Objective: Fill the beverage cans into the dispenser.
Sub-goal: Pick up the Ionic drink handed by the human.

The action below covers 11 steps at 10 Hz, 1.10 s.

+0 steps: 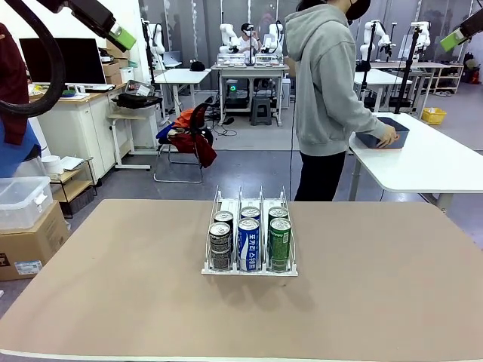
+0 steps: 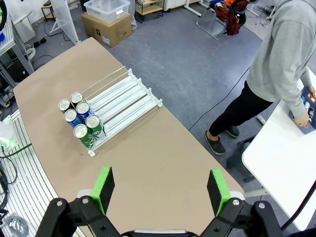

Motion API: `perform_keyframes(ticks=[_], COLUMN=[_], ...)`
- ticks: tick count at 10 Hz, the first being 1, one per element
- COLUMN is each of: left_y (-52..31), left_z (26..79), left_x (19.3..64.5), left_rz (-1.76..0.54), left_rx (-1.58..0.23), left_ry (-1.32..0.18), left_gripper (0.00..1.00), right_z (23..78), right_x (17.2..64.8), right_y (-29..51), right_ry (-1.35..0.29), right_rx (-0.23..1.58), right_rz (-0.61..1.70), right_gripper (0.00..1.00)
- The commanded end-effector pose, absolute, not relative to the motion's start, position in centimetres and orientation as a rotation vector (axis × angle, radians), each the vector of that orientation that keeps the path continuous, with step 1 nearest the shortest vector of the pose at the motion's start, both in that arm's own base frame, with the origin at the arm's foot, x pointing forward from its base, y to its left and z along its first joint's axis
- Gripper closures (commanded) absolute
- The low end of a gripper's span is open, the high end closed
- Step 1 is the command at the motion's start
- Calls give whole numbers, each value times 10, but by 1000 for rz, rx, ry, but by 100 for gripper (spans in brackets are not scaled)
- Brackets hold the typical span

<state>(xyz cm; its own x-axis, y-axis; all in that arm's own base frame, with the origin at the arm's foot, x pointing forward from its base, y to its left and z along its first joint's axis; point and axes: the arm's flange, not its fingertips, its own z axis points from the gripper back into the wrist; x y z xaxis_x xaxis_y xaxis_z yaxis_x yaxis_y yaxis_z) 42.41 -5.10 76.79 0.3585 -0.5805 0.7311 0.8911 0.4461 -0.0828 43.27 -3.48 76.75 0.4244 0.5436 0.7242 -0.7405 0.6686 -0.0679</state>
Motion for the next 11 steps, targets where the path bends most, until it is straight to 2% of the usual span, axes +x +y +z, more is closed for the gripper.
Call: perform_keyframes(ticks=[1,11], left_y=[-50,-50], left_z=[768,768], left_x=[423,423], left_rz=[-1000,-1000], left_rx=[-523,-523], left_ry=[-689,-689], left_gripper=[0,0], right_z=[767,767], right_x=[432,432], right_y=[-36,-36], right_ry=[-792,-792], right_rx=[279,279], right_rz=[815,815], right_gripper=[0,0])
